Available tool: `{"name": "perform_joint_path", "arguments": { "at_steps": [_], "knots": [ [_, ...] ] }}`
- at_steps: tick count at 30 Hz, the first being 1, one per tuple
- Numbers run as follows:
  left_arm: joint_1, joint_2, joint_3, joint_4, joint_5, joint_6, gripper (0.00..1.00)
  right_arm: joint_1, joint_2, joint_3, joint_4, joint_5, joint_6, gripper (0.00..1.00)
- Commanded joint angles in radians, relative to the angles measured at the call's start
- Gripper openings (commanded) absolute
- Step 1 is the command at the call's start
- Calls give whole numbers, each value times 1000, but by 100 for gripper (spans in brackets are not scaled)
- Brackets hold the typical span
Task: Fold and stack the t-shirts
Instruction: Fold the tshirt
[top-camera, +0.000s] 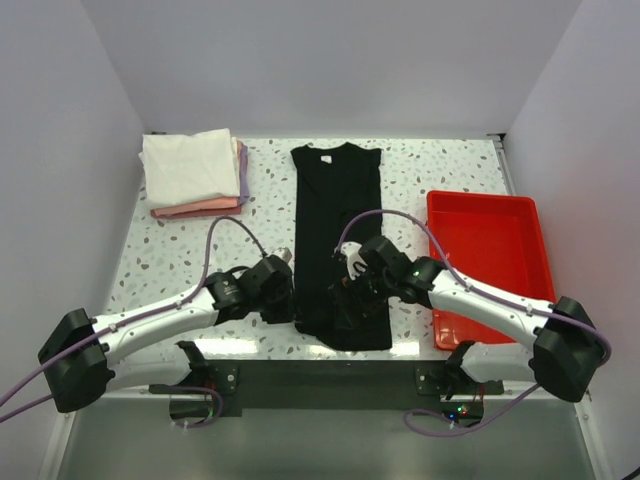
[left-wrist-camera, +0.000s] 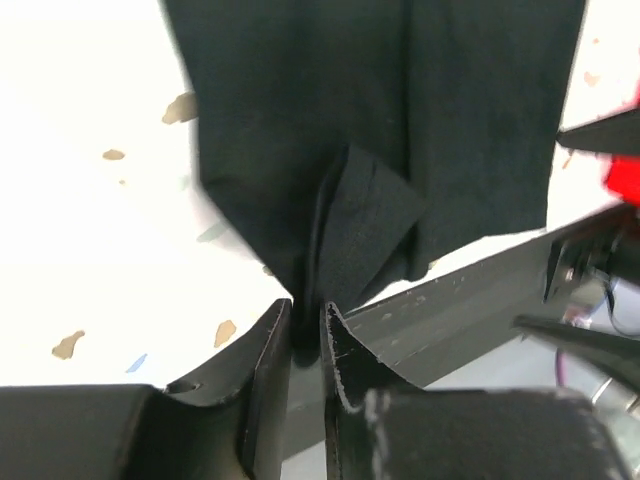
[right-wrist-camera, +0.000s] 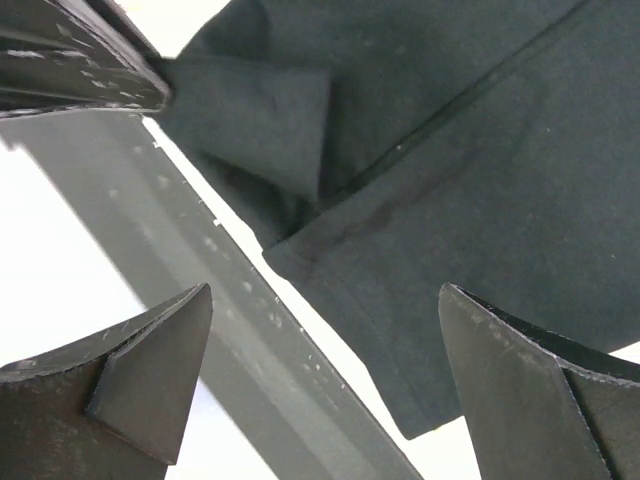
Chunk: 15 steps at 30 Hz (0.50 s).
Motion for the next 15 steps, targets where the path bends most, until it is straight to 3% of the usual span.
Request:
{"name": "perform_joint_path", "arguments": {
  "at_steps": [1, 5, 10, 15],
  "knots": [
    [-2, 5, 54, -137, -69, -160, 23, 70, 25, -19, 88, 176, 82, 99],
    [-1, -10, 46, -181, -46, -262, 29, 129, 64, -39, 155, 229, 129, 99],
    [-2, -10, 22, -215, -23, -298, 29, 177, 99, -42, 163, 265, 115, 99],
    [-1, -69, -90, 18, 20, -170, 31, 200, 68, -59, 205, 184, 68, 99]
  ]
}}
